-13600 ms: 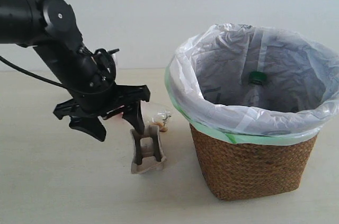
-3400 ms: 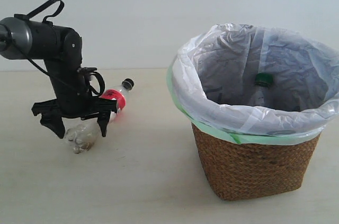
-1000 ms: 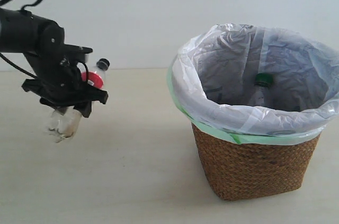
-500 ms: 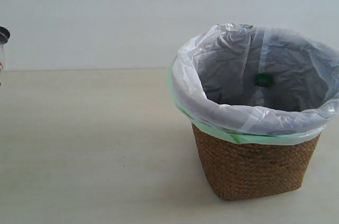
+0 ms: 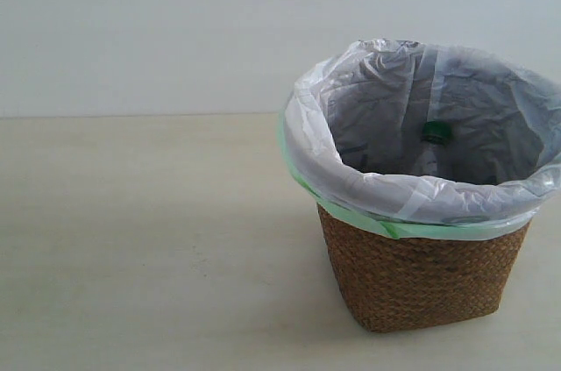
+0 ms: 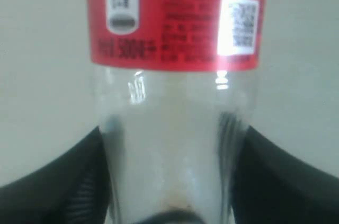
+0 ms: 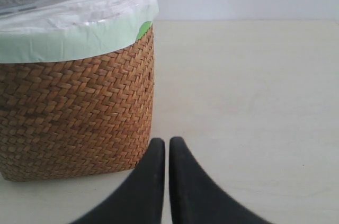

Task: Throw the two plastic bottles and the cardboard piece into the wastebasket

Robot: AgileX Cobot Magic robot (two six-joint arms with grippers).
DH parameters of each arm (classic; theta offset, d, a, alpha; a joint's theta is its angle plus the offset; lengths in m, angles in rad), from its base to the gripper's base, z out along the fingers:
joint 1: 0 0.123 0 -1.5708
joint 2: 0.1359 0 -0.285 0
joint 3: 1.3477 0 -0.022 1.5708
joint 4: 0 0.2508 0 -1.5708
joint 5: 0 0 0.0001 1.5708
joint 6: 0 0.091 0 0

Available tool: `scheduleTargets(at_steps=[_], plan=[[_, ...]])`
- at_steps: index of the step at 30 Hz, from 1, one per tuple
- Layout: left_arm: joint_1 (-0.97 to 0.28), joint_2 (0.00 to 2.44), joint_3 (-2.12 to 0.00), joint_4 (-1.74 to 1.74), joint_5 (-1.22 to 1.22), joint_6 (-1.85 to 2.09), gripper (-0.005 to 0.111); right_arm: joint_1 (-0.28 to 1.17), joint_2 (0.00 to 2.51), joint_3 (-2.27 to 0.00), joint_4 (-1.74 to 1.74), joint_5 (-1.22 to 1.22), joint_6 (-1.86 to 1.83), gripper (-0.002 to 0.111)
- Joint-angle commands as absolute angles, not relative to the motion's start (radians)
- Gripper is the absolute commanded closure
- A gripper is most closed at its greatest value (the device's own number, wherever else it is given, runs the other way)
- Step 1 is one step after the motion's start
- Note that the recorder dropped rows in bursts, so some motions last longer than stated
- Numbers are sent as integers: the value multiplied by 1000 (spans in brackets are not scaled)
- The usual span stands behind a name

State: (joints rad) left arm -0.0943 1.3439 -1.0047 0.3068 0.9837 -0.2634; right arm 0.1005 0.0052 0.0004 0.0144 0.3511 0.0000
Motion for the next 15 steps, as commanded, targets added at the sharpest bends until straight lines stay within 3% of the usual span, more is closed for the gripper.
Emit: scheduleTargets(at_steps=[1,15], plan=[[-90,1355,-993,310,968,-277,103,102,0,0,13,342,0,108],[-90,1364,-987,299,975,-277,103,102,0,0,13,342,0,108]])
